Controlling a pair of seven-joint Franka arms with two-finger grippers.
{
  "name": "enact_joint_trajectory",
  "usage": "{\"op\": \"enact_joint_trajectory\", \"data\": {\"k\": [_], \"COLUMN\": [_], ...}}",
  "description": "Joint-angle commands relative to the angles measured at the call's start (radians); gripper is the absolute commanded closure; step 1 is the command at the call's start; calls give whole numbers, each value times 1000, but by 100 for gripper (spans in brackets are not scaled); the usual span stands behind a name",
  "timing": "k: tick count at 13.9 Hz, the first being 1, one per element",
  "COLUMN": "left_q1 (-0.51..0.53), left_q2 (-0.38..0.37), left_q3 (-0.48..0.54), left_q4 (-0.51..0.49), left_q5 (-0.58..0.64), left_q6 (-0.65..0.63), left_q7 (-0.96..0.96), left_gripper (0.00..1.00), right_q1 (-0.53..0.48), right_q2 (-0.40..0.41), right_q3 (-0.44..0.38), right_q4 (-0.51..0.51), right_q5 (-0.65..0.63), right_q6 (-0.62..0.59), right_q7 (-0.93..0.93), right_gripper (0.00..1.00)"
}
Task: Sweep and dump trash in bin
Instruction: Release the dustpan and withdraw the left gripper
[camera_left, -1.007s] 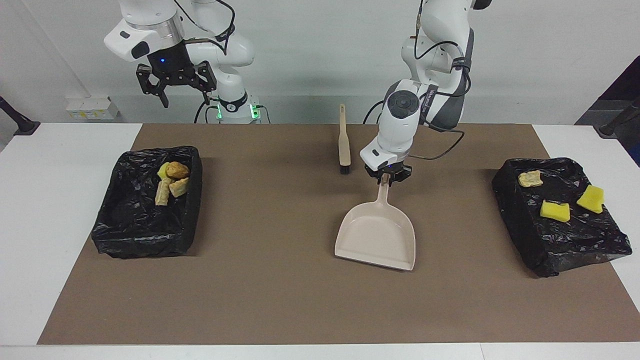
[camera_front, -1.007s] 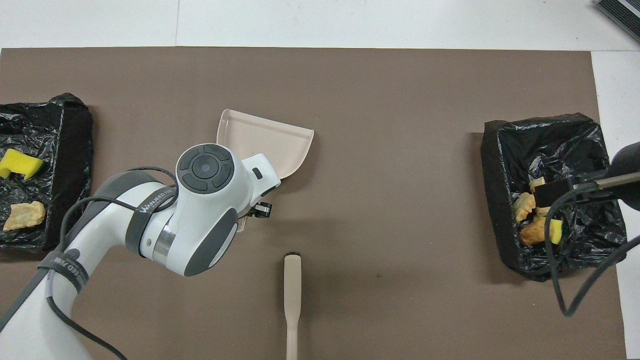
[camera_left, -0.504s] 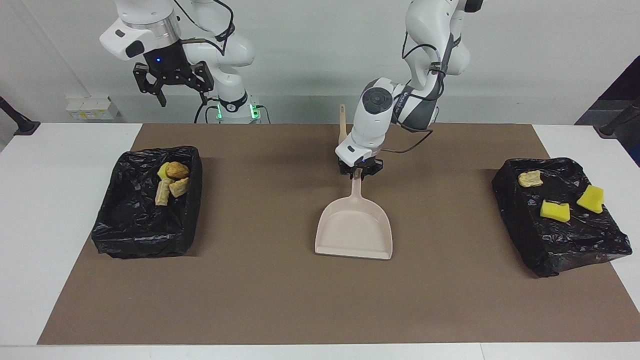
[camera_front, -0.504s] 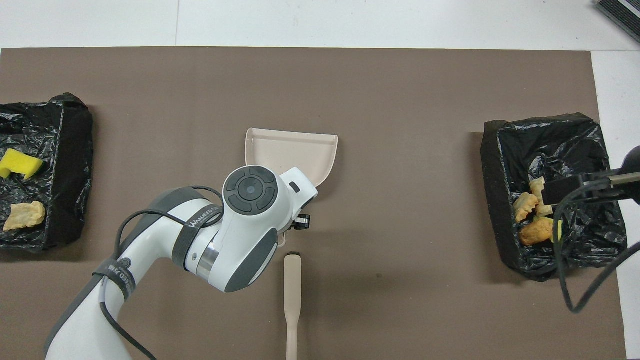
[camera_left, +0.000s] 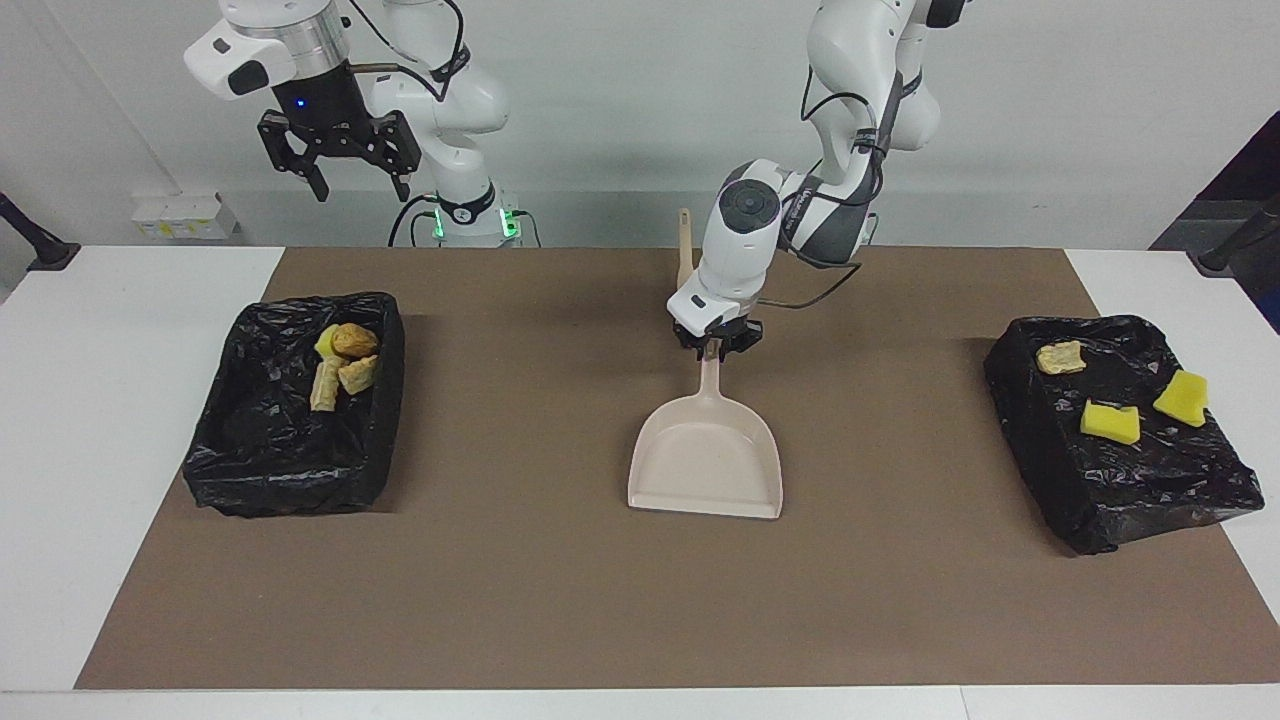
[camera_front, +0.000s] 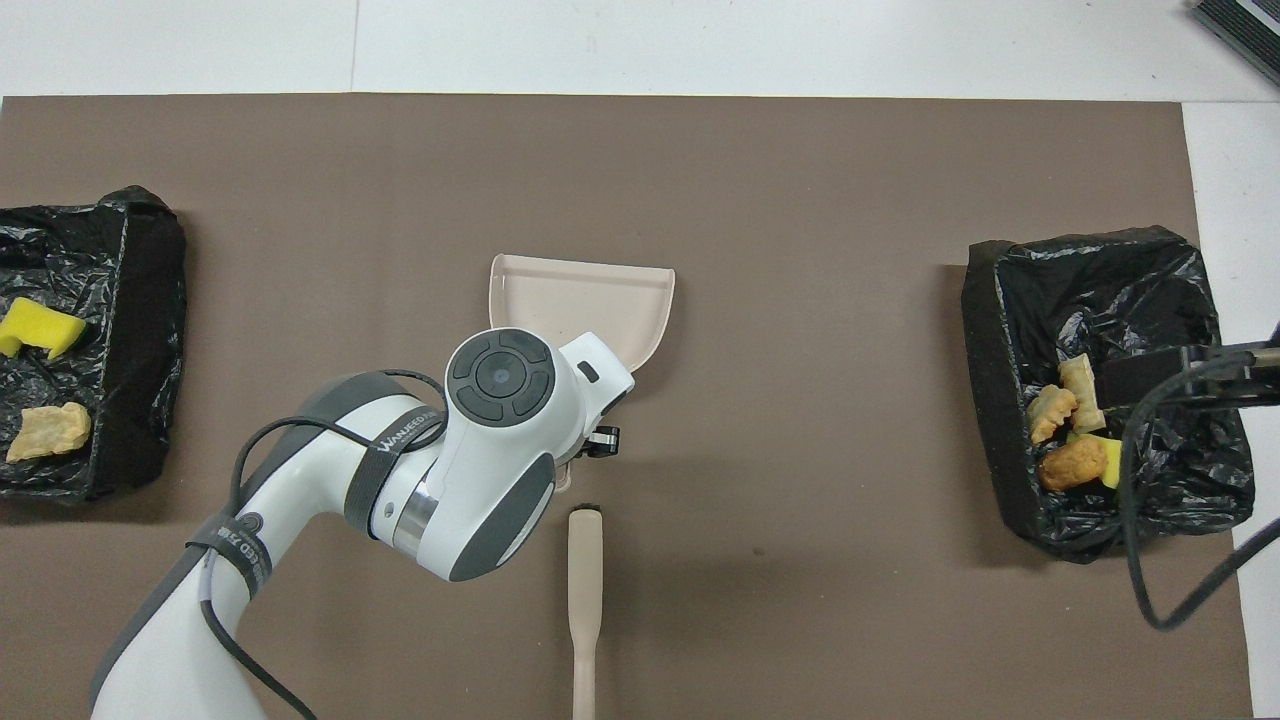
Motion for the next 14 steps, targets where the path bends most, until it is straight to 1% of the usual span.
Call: {"op": "enact_joint_trajectory", "data": {"k": [1, 3, 4, 6, 8, 10, 11, 13, 14], "left_q1": [-2, 22, 57, 134, 238, 324, 357, 387, 406], "left_q2": [-9, -31, -49, -92, -137, -169, -170, -170, -170], "left_q3": [18, 39, 43, 44, 44, 44, 46, 52, 52], "left_q4": [13, 44, 57, 82, 113, 183, 238, 367, 407], "left_q5": [40, 83, 85, 85, 85, 83, 83, 71, 60], "left_q6": [2, -8, -7, -8, -20, -107, -185, -340, -396], "left_q7": [32, 58, 87, 258, 447, 578, 606, 632, 631], "left_gripper": [0, 0, 0, 0, 0, 0, 0, 0, 0], "right_q1": [-10, -15, -19, -33, -33, -33, -33, -33, -33], "right_q2": [-15, -15, -15, -13, -15, -15, -15, -15, -15], "right_q3": [12, 6, 1, -5, -7, -7, -7, -7, -7], "right_q4": [-8, -8, -8, -8, -10, -10, -10, -10, -10], "right_q5": [20, 20, 20, 20, 17, 18, 18, 18, 18], "right_q6": [-1, -3, -3, 0, -7, -4, -4, -4, -4], "right_q7": [15, 17, 17, 18, 17, 17, 17, 17, 17], "right_gripper": [0, 0, 0, 0, 0, 0, 0, 0, 0]}}
